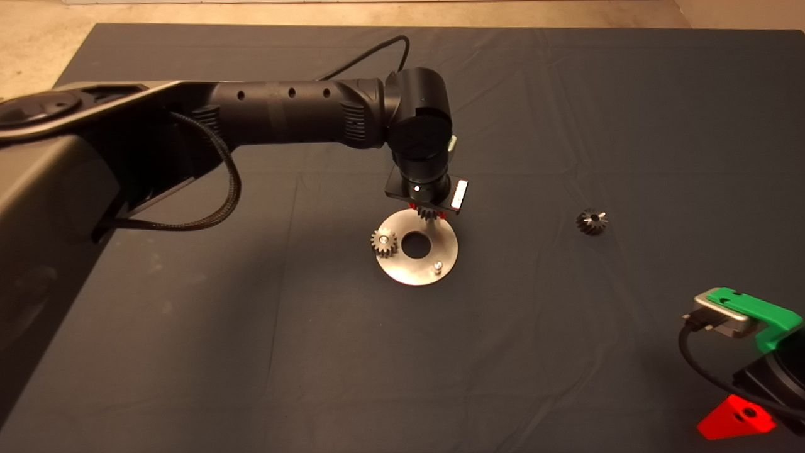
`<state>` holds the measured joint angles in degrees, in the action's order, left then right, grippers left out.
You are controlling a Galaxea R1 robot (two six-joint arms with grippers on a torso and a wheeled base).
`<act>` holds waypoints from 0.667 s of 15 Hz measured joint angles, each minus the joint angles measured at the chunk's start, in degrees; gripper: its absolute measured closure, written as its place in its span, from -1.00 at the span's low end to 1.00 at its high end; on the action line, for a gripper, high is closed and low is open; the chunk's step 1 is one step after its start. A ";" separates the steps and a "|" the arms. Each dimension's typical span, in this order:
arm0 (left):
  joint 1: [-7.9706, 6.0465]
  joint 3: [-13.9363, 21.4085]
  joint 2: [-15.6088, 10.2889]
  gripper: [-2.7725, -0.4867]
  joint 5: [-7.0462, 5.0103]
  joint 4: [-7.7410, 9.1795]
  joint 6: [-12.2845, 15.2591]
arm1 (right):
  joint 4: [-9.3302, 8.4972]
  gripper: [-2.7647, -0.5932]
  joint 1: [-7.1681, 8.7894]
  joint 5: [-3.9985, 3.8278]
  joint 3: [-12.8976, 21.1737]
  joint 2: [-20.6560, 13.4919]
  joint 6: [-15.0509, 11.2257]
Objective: Install three planetary gears onto the carrier pins
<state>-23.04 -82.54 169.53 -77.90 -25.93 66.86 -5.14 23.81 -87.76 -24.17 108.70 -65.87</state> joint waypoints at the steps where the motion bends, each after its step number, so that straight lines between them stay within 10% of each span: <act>1: 0.00 0.00 0.00 0.67 0.00 0.01 -0.32 | 0.02 -0.99 0.00 0.00 0.00 0.00 0.00; 10: 0.00 -0.01 0.02 0.67 0.45 0.00 -2.44 | 0.00 -0.99 0.00 0.00 0.00 0.00 0.00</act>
<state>-23.04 -82.55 169.55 -77.45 -25.93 64.42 -5.14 23.81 -87.76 -24.17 108.70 -65.87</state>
